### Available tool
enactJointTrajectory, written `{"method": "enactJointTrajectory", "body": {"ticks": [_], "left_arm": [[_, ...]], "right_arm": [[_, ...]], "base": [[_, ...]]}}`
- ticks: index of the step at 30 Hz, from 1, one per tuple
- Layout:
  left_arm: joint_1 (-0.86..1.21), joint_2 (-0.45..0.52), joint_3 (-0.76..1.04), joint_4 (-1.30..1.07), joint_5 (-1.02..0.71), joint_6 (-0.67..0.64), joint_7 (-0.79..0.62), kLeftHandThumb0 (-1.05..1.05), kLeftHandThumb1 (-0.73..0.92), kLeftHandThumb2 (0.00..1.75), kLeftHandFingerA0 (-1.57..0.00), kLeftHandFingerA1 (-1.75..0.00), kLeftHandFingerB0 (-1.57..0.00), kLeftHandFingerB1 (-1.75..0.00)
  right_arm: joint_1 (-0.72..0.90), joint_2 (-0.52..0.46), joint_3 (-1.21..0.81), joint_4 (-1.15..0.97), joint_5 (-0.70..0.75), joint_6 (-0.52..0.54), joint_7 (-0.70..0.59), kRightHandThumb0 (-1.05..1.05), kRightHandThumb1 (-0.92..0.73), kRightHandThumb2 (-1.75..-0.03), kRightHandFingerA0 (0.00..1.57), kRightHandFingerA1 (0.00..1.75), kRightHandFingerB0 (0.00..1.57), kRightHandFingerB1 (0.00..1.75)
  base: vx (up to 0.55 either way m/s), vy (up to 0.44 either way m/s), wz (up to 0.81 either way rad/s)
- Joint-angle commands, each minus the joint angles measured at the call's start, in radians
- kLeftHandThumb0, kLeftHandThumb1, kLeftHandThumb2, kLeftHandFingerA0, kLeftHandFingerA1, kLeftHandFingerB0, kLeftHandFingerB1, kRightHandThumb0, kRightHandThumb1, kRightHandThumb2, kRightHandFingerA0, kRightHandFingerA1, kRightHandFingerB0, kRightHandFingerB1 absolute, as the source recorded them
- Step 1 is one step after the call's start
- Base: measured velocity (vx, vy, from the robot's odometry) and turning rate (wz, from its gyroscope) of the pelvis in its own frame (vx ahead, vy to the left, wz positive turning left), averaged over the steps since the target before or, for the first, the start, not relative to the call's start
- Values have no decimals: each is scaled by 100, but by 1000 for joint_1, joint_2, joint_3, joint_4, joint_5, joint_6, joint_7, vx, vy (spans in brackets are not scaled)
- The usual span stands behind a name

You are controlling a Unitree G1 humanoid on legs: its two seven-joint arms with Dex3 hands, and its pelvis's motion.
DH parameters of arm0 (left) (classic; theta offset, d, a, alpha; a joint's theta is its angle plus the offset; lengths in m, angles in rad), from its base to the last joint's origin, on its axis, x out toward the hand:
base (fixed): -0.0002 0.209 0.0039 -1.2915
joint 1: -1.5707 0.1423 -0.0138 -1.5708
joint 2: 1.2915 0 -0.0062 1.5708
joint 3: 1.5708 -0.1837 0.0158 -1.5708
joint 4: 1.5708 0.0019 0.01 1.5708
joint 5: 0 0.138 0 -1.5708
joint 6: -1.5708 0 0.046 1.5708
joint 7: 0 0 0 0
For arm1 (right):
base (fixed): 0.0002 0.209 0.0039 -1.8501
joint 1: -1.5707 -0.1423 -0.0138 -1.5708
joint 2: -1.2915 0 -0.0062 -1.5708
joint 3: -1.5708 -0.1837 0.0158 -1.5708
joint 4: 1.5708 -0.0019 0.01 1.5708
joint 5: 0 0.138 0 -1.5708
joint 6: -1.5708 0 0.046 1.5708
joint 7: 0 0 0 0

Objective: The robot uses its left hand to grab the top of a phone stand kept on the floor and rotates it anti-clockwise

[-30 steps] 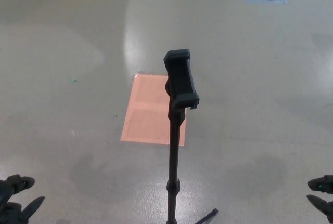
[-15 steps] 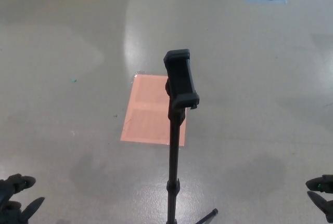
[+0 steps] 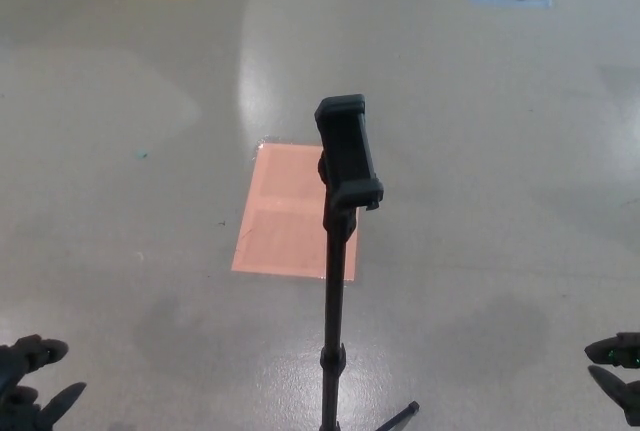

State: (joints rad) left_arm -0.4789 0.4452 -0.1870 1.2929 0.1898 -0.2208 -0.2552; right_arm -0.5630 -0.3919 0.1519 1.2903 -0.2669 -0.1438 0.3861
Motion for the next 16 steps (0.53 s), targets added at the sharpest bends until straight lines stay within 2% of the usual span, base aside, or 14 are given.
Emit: {"method": "enactJointTrajectory", "body": {"ticks": [1, 2, 3, 4, 7, 8, 10, 11, 16], "left_arm": [[0, 16, 7, 3, 25, -21, 0, -72, 63, 96, -10, -43, 0, -34], [0, 16, 8, 3, 25, -21, 0, -72, 63, 96, -10, -43, 0, -34], [0, 16, 8, 4, 27, -21, 0, -73, 63, 97, -10, -44, 0, -34], [-3, 15, 6, 5, 31, -19, -2, -71, 63, 97, -10, -43, -1, -33], [-6, 14, 5, 5, 34, -15, -6, -70, 63, 96, -8, -43, -1, -34], [-5, 13, 5, 5, 35, -15, -6, -74, 65, 96, -6, -40, -1, -33], [-5, 13, 5, 5, 36, -14, -6, -74, 65, 96, -6, -40, -1, -33], [-5, 12, 4, 5, 38, -12, -6, -71, 63, 96, -10, -43, 0, -36], [-4, 11, 4, 5, 47, -13, -4, -71, 63, 96, -12, -44, 0, -36]], "right_arm": [[-5, 0, -5, 4, 1, -1, -1, -84, -72, -99, 2, 39, 3, 35], [-5, 0, -5, 4, 1, -1, -1, -84, -72, -99, 2, 39, 3, 35], [-5, 0, -4, 3, 0, -1, -3, -69, -85, -66, 13, 30, 13, 26], [-6, 0, -6, 3, 2, 0, -3, -86, -71, -98, 0, 37, 10, 35], [-7, 1, -18, 5, 12, 7, 1, -85, -69, -98, 0, 37, 12, 36], [-7, 2, -18, 7, 11, 7, 0, -78, -67, -99, 0, 39, 13, 37], [-8, 3, -14, 8, 4, 8, -4, -85, -71, -99, 0, 38, 11, 36], [-8, 3, -14, 8, 3, 8, -3, -82, -69, -98, 0, 38, 11, 36], [-9, 5, -19, 7, 8, 13, -1, -79, -67, -98, 0, 39, 12, 37]], "base": [[0, 0, 0], [0, 0, 0], [0, 0, 0], [0, 0, 0], [0, 0, 0], [0, 0, 0], [0, 0, 0], [0, 0, 0], [0, 0, 0]]}}
